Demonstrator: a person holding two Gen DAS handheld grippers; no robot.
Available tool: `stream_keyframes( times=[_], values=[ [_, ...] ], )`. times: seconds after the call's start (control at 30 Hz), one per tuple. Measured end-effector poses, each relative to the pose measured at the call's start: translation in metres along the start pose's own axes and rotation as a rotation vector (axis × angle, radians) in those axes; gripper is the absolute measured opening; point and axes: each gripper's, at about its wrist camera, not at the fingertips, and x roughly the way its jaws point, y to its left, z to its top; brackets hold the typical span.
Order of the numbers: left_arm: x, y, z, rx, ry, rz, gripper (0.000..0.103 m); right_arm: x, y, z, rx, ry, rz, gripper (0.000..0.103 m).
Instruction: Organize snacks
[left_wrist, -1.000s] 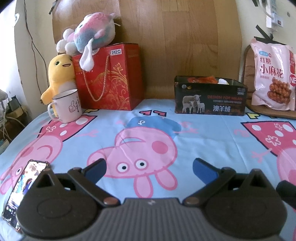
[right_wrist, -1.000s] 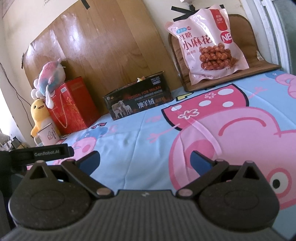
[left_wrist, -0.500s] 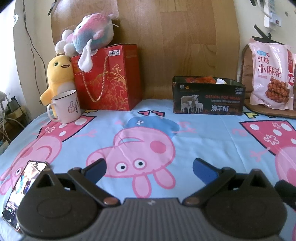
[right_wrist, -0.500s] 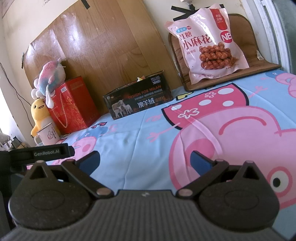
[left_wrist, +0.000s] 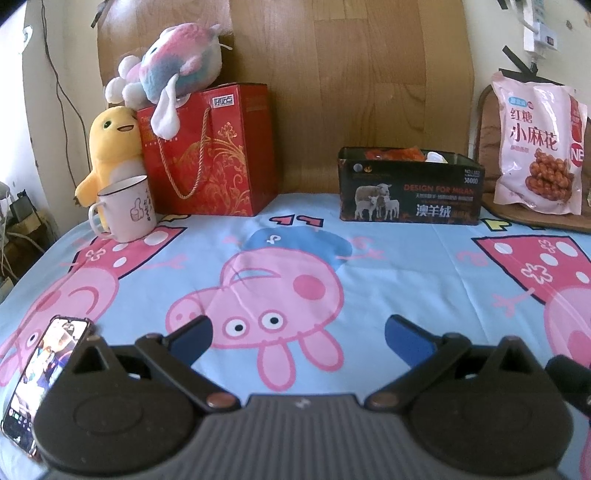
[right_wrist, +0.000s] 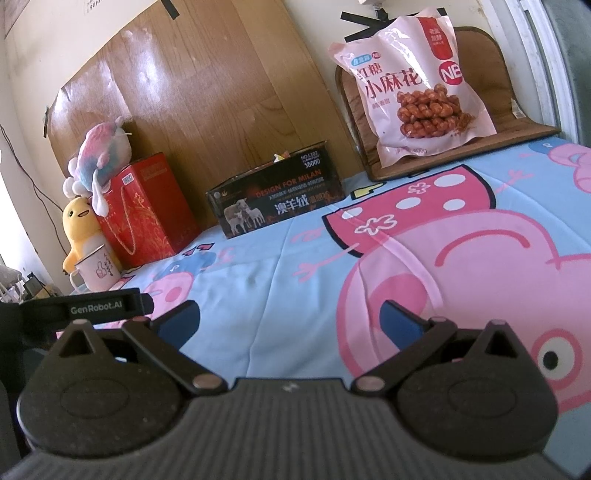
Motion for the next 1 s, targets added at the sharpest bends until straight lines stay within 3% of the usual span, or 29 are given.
stream_keyframes(
  times=[0.47, 1.0],
  values=[
    [-0.004, 0.0, 0.0, -0.002, -0.013, 0.006, 0.103, -0.002, 0.001, -0.003, -0.006, -0.005, 0.005, 0.103],
    [-0.019, 0.0, 0.011, -0.001, -0.08, 0.024, 0.103, -0.005, 0.001, -0.003, -0.008, -0.012, 0.006, 0.103]
  ],
)
